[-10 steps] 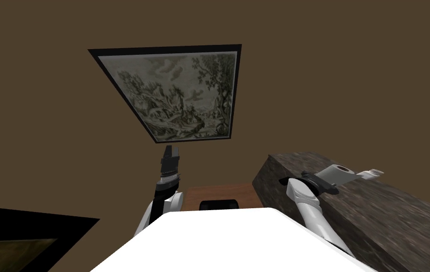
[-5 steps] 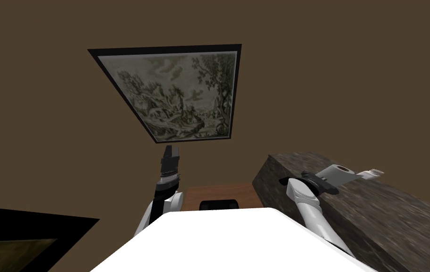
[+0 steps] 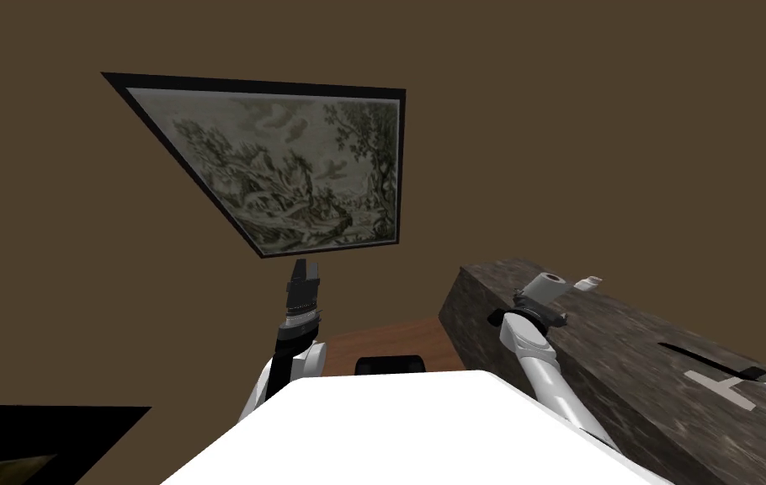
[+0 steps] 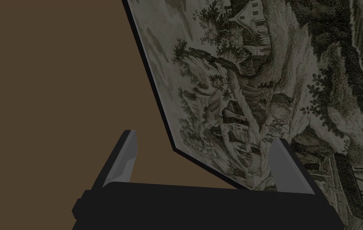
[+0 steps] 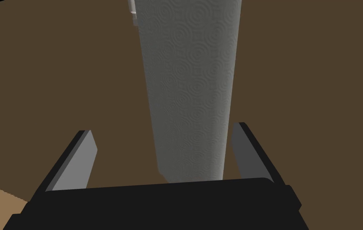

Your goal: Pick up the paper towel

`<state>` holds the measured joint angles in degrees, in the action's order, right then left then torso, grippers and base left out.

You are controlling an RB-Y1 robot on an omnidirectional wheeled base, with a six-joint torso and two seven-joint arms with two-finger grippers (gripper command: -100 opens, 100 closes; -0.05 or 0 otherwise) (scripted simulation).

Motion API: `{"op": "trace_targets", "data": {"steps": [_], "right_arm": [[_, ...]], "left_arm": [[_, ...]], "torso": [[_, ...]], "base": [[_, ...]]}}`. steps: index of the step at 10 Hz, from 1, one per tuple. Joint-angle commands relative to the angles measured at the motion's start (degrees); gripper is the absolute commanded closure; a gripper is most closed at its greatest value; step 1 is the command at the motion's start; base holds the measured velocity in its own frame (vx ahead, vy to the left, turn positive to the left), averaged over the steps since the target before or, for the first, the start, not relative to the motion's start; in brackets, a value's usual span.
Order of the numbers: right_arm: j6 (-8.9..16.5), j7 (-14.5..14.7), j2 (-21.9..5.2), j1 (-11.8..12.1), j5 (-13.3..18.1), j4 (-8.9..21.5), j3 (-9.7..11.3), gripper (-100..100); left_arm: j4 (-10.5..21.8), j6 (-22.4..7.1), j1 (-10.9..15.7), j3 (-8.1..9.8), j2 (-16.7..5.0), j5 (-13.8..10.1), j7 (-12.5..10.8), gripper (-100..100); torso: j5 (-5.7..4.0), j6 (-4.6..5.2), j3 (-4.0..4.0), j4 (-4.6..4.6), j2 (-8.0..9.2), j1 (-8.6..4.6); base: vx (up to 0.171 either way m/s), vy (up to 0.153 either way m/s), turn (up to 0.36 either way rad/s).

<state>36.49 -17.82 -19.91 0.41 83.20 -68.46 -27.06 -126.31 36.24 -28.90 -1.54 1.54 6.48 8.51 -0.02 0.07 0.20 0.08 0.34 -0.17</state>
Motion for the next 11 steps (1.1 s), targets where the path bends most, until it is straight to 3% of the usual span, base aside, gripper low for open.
{"op": "trace_targets", "data": {"steps": [1, 6, 7, 11], "right_arm": [[-1.2, -1.4, -1.0, -0.6, 0.3, 1.6, 0.9, -100], [-9.1, -1.3, -1.5, -1.7, -2.3, -0.4, 7.5, -100], [-9.5, -1.3, -1.5, -1.7, -2.3, -0.4, 7.5, -100], [-16.1, -1.3, -2.2, -2.6, -4.3, -2.3, 12.8, -100]], "left_arm": [[0.0, 0.0, 0.0, 0.0, 0.0, 0.0, 0.0, 0], [0.0, 0.0, 0.0, 0.0, 0.0, 0.0, 0.0, 0], [0.0, 0.0, 0.0, 0.0, 0.0, 0.0, 0.0, 0], [0.0, 0.0, 0.0, 0.0, 0.0, 0.0, 0.0, 0]], "torso": [[0.0, 0.0, 0.0, 0.0, 0.0, 0.0], [-0.01, 0.0, -0.04, -0.02, -0.07, -0.01], [0.0, 0.0, -0.03, -0.01, -0.06, -0.03], [-0.02, -0.02, -0.07, -0.03, -0.13, -0.07]], "base": [[-0.037, -0.028, -0.048], [-0.037, -0.043, -0.201], [-0.025, -0.042, -0.059], [-0.026, -0.066, -0.168]]}}
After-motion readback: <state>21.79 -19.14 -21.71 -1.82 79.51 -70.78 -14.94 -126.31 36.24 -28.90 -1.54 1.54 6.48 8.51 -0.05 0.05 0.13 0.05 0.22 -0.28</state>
